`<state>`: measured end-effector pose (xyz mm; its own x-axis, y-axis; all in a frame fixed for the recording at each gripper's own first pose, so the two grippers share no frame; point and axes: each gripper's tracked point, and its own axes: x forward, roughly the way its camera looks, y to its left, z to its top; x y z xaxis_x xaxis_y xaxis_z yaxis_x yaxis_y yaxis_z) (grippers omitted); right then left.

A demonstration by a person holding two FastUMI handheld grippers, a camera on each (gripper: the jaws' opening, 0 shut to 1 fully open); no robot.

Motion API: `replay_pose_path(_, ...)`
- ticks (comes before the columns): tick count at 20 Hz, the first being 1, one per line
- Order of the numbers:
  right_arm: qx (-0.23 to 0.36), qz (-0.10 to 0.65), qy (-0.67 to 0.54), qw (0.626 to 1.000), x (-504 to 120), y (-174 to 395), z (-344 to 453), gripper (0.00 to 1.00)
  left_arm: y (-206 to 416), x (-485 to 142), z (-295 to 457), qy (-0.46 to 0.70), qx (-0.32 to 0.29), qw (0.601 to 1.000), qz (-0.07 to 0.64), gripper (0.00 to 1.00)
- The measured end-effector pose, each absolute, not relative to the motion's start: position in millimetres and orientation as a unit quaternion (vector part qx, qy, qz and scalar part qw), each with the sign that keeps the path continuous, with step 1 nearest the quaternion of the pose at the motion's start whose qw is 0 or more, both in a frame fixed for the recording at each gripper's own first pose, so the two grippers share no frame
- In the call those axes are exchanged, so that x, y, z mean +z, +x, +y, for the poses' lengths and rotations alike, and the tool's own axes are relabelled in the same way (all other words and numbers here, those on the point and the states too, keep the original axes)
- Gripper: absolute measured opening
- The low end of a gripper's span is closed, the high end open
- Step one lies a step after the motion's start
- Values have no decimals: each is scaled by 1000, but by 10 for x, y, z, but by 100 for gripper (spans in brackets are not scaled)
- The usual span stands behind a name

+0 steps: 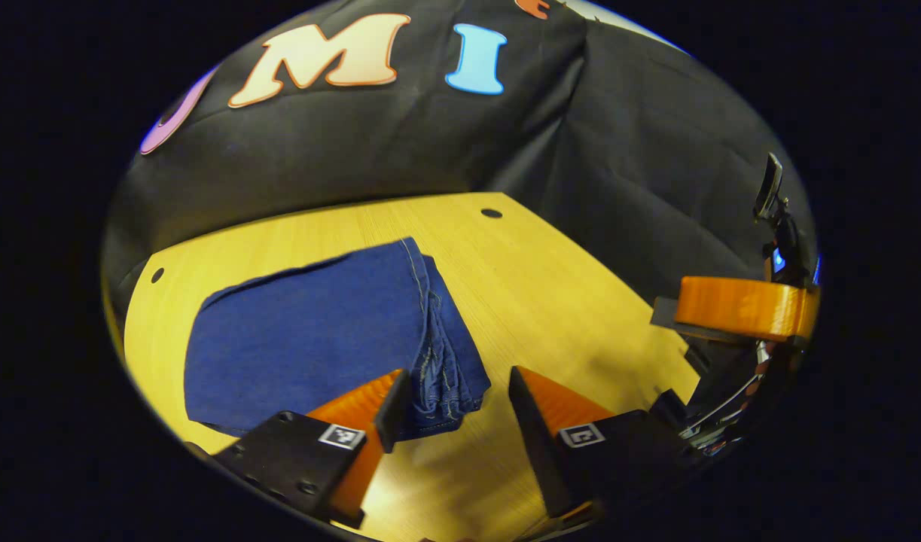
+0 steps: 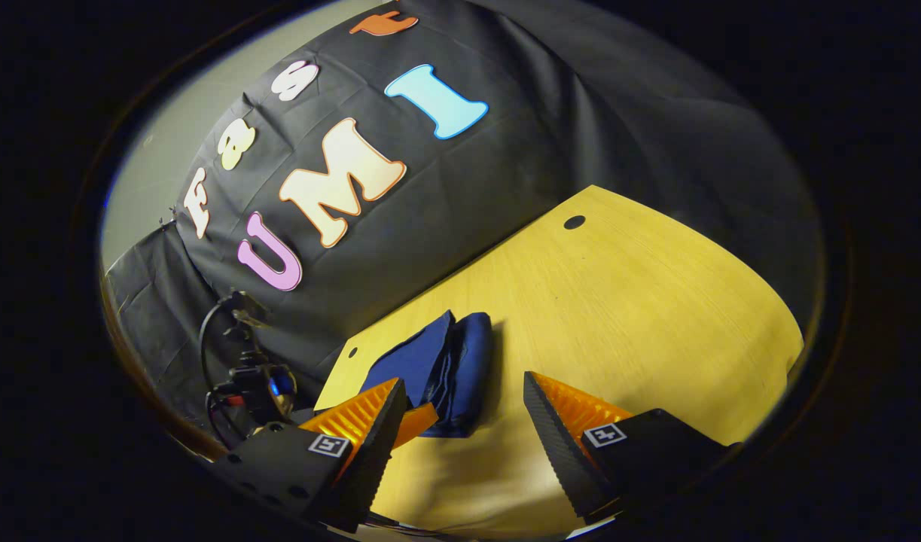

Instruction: Grasp the waist and the cuffs of the jeans and fold them to make the two legs overlap; first hold the waist and fold one-third of the jeans toward the cuffs, then hold the cuffs and fold the remaining one-third in the same direction to finish folding.

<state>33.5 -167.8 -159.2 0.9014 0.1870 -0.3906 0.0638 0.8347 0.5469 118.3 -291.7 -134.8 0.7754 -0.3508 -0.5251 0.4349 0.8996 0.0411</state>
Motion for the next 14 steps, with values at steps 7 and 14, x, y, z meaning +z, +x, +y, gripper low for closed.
replay_pose_path(7,49,167,261,950,-1196,650,-990,97,944,-447,-1792,84,-152,968,182,84)
replay_pose_path(14,51,125,255,957,-912,772,-422,97,983,2,-1142,66,-120,982,127,84)
